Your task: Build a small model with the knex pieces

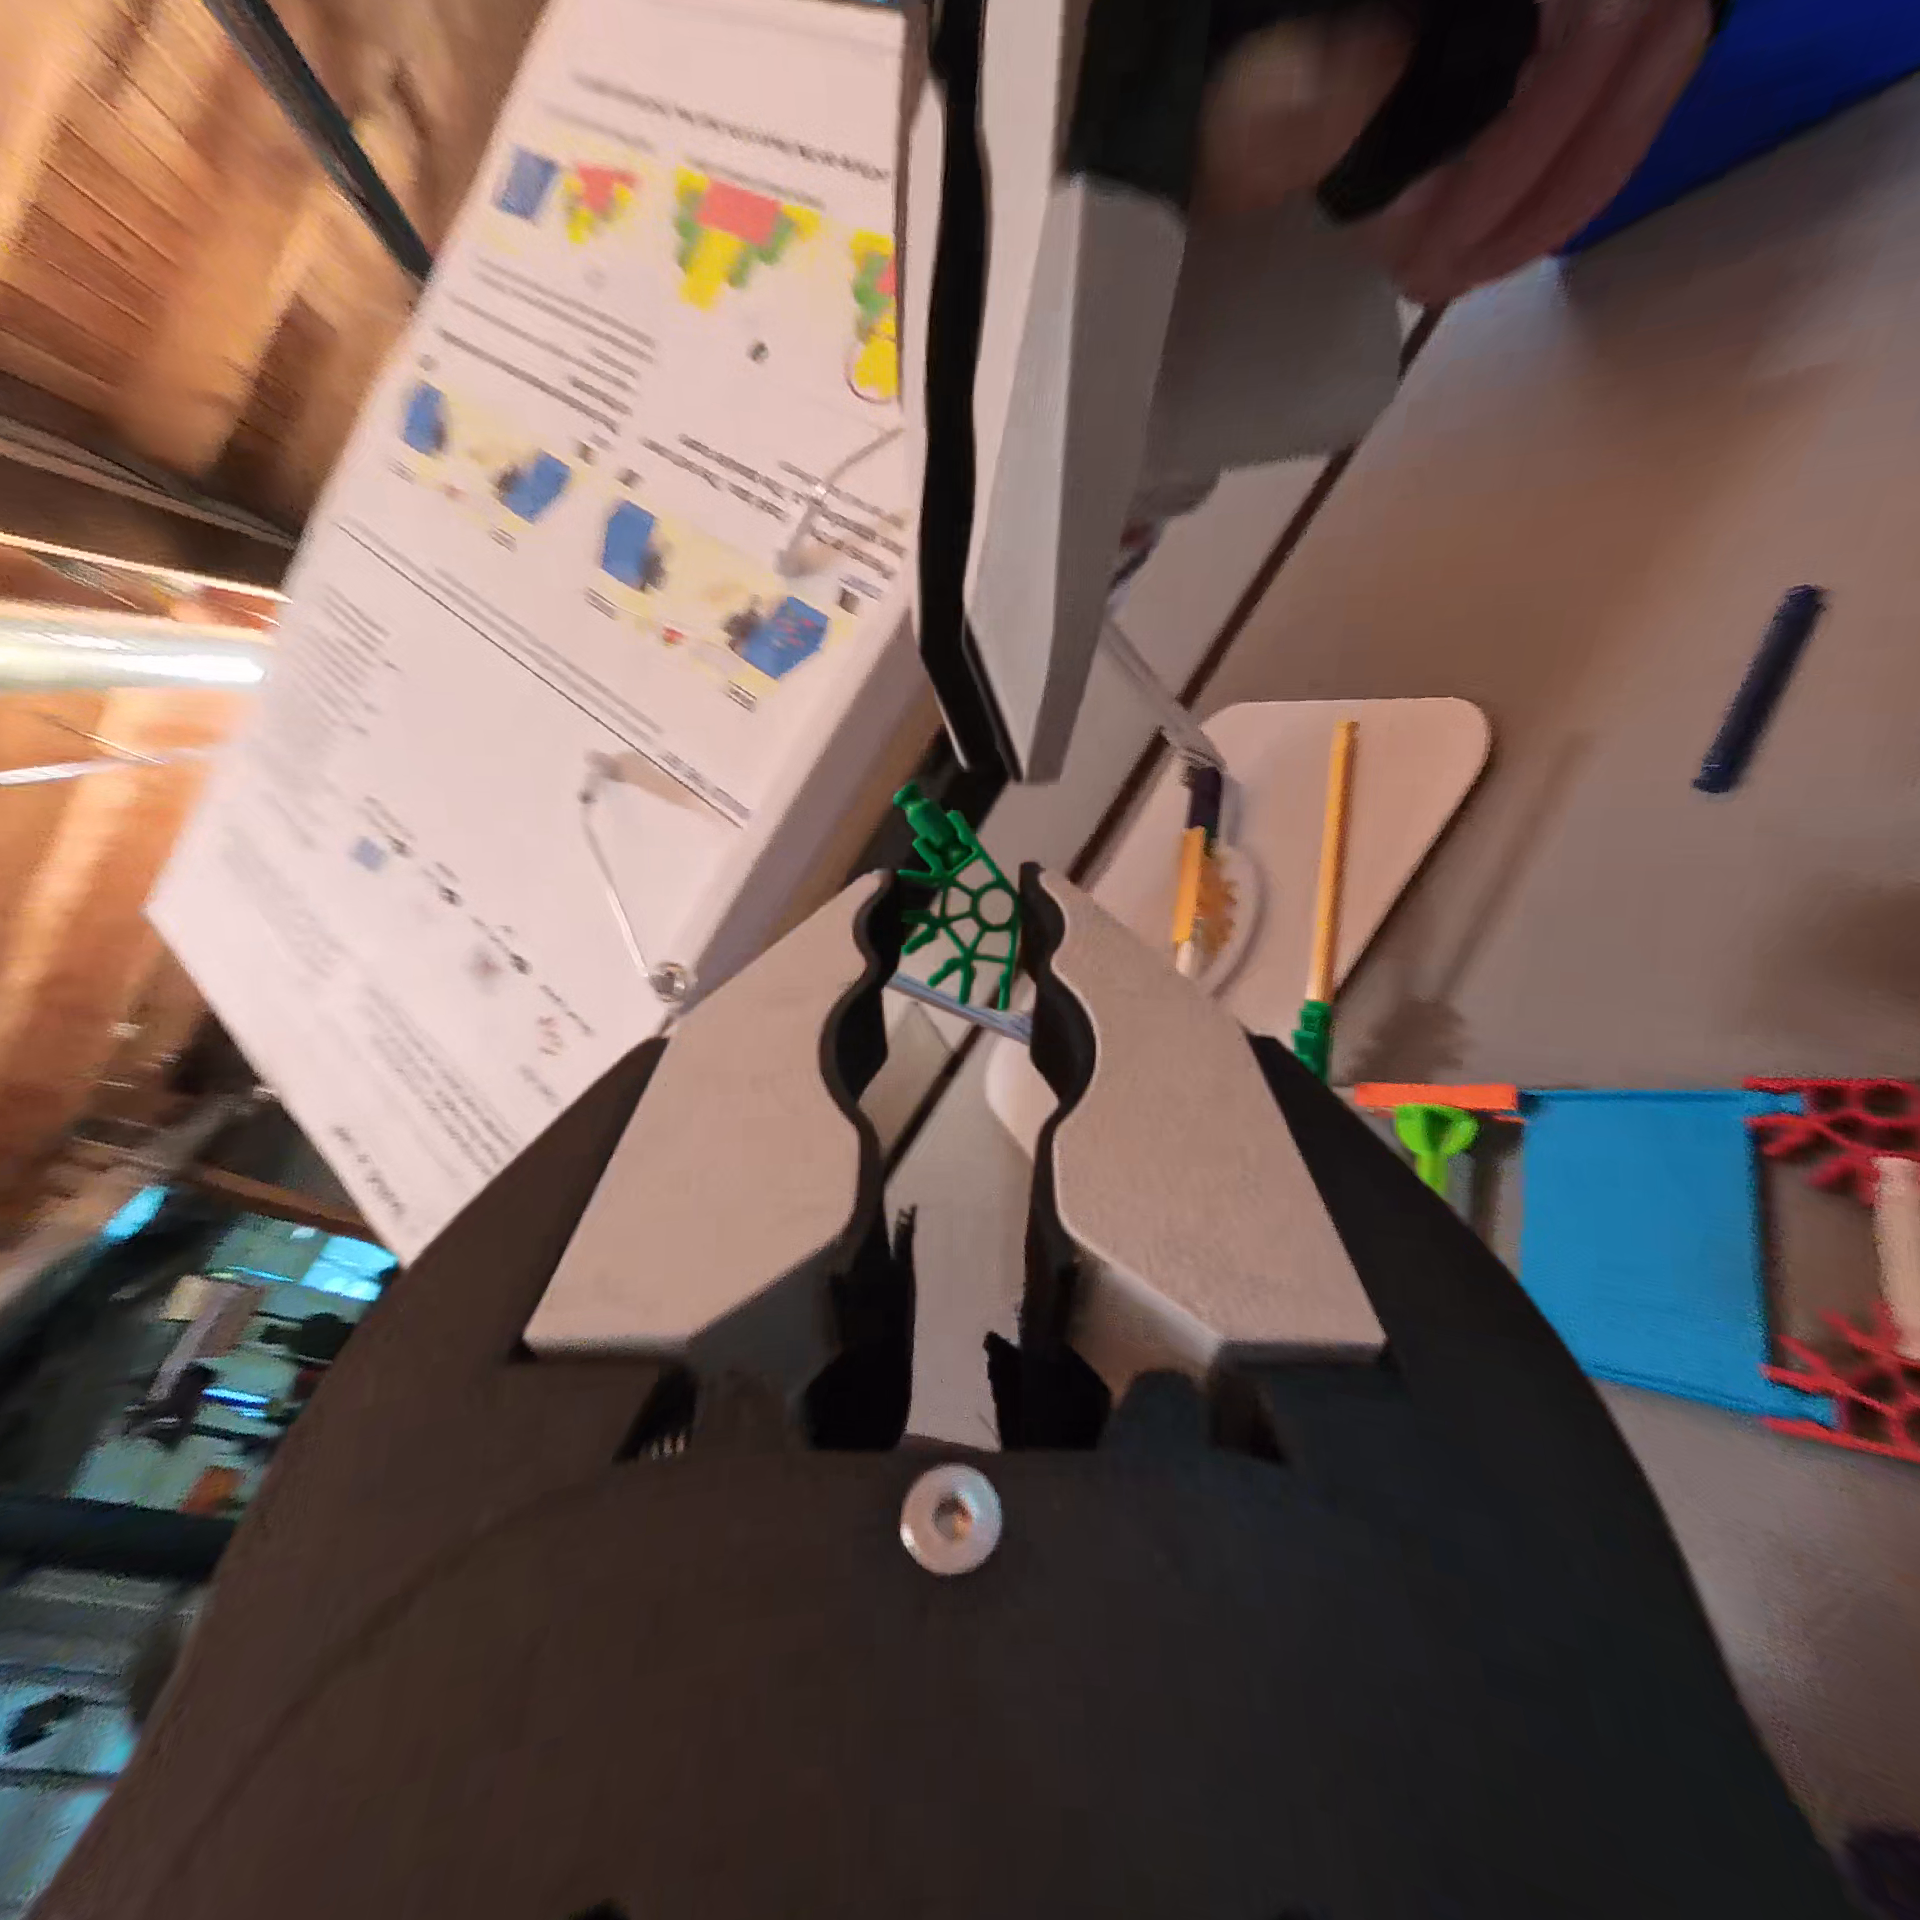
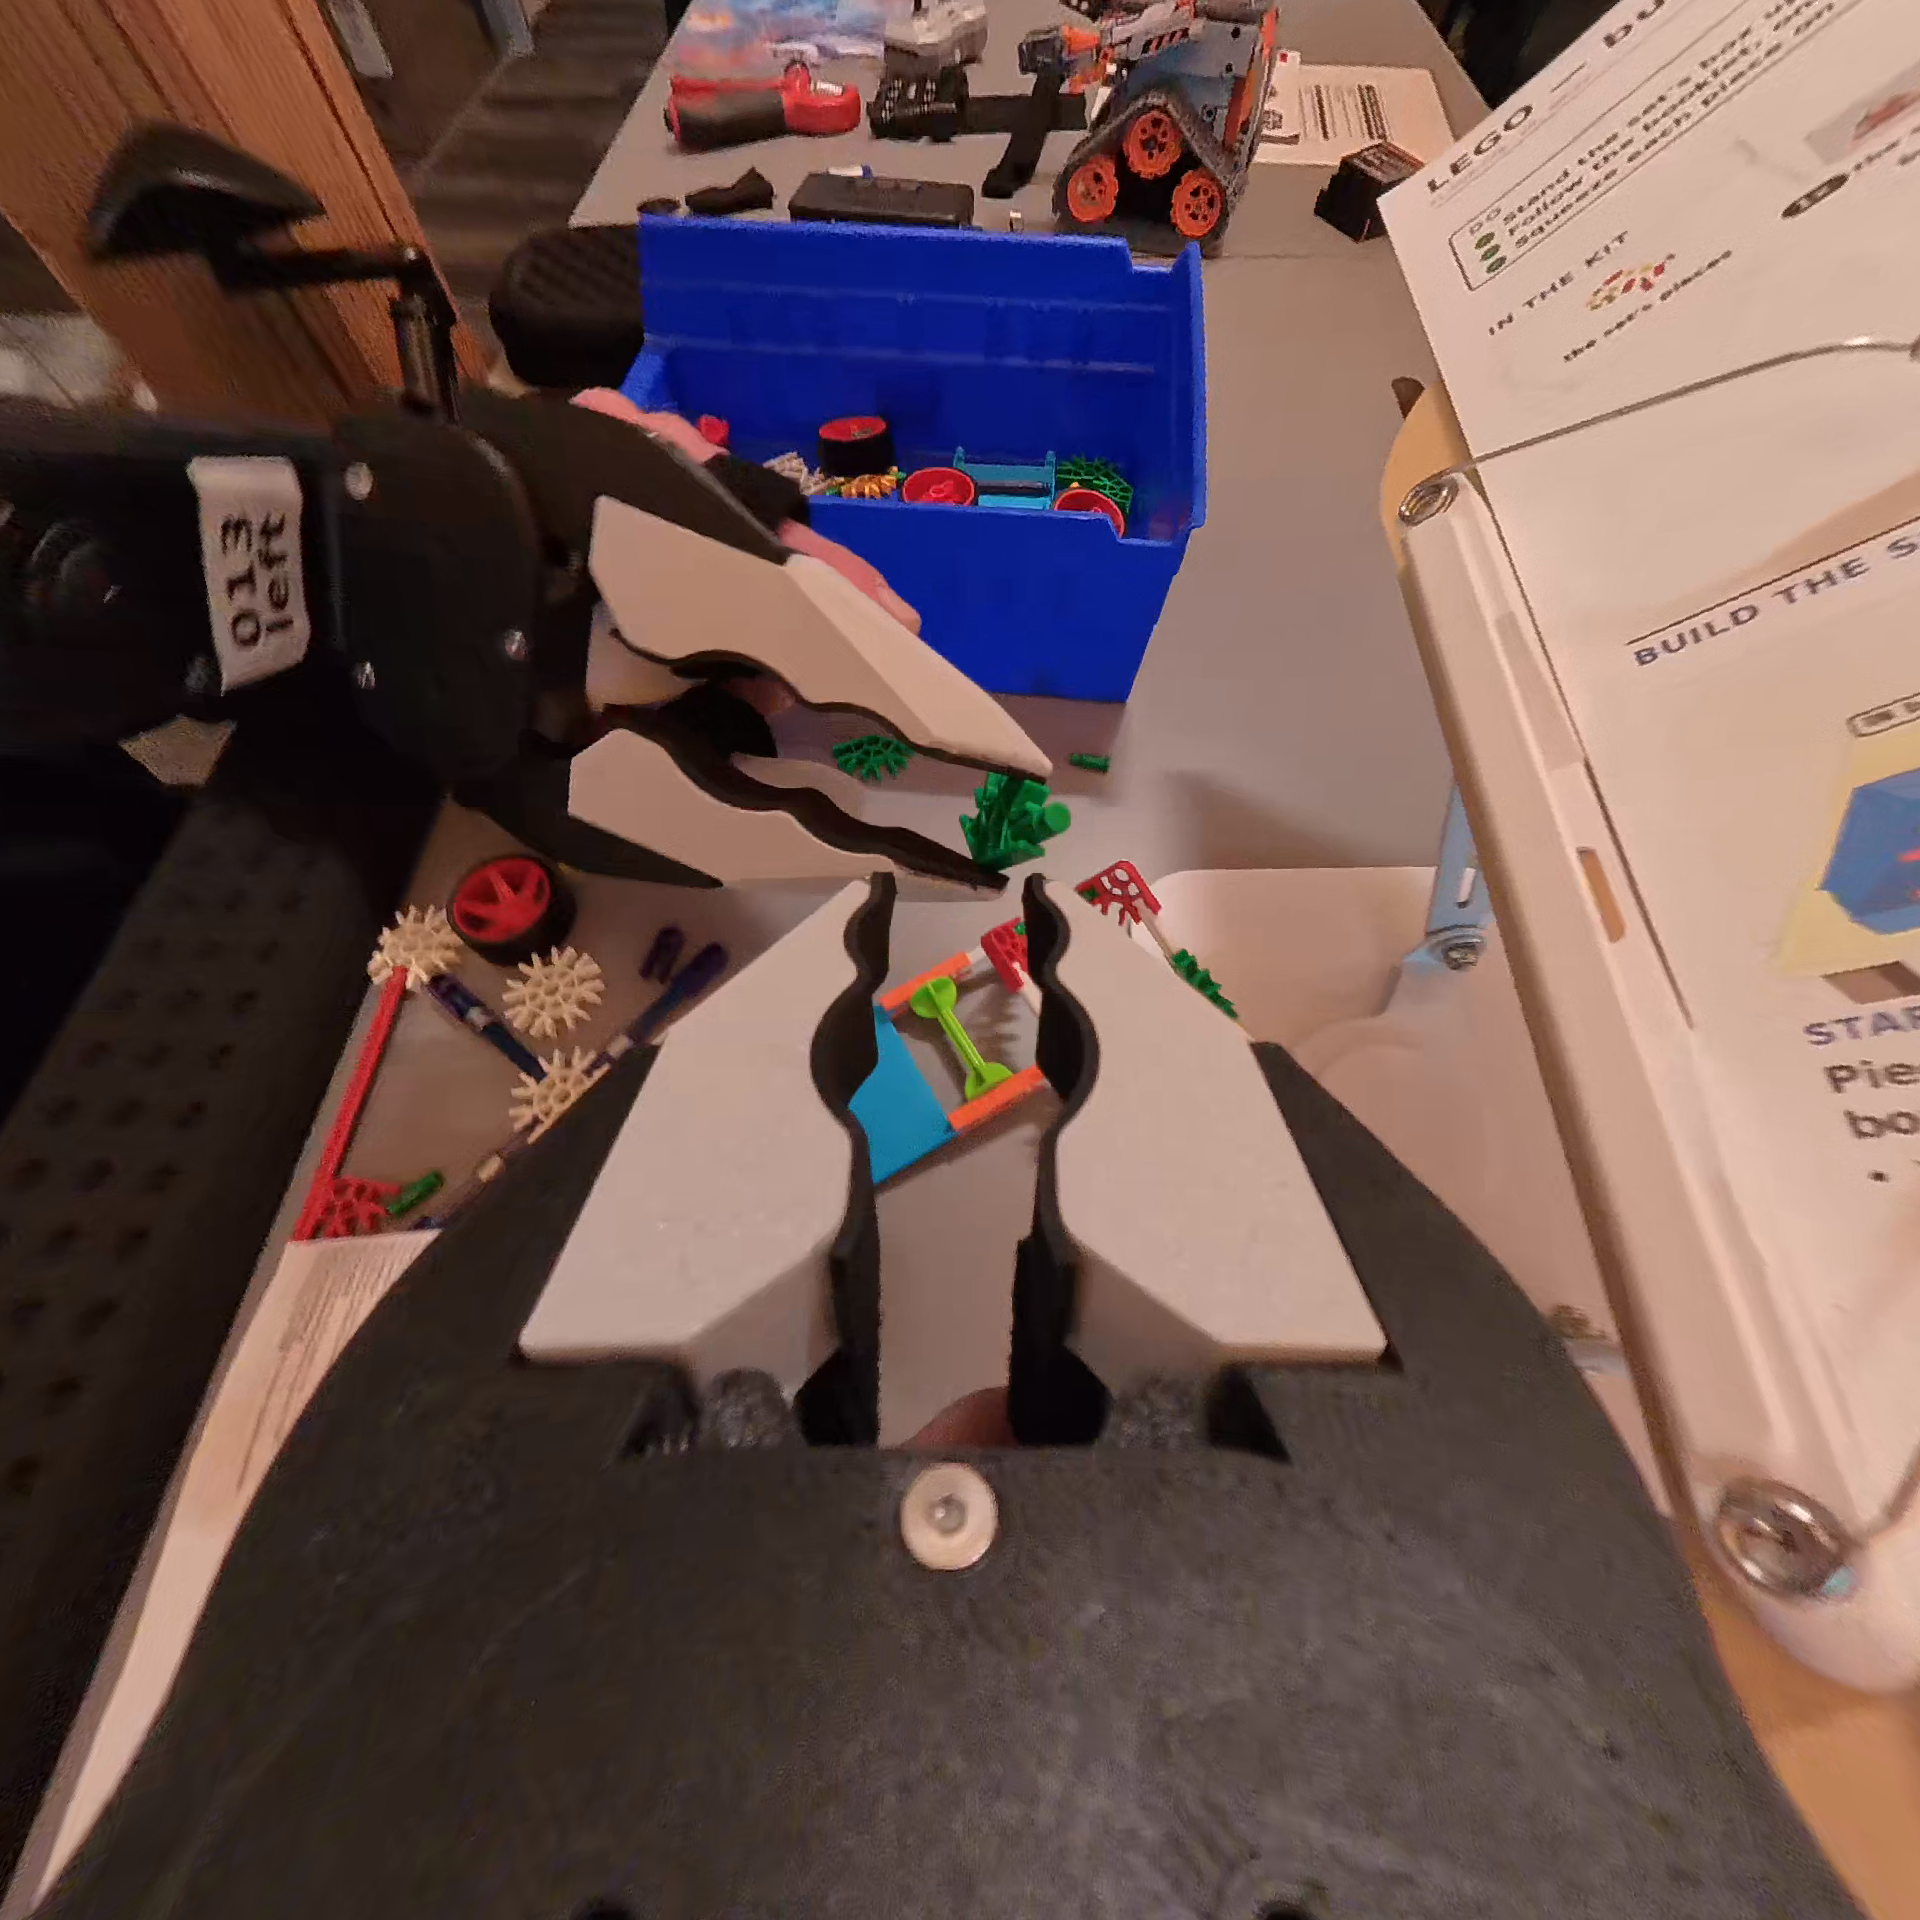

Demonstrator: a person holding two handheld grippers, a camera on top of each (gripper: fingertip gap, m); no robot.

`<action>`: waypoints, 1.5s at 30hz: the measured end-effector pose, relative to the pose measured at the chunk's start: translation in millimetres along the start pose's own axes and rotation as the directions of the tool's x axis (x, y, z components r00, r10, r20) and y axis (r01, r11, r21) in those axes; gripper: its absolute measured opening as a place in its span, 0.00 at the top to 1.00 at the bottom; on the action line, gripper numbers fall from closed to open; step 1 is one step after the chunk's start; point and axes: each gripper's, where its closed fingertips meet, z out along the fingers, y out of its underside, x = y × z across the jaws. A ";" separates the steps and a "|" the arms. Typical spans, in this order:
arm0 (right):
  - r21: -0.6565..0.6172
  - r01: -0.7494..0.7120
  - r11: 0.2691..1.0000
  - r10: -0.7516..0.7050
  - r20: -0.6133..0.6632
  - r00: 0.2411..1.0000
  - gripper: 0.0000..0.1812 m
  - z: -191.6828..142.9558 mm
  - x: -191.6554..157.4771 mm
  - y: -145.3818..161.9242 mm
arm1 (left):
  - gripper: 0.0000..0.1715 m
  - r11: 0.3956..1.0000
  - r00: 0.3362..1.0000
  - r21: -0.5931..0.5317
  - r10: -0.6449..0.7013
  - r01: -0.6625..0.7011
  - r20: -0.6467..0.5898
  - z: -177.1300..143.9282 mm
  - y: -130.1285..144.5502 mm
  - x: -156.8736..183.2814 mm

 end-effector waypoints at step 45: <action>-0.492 0.087 0.867 -0.137 -0.066 0.988 0.98 5.5 63.1 141.3 | 0.98 0.878 0.681 -0.423 -0.452 0.225 -0.576 57.3 58.3 89.8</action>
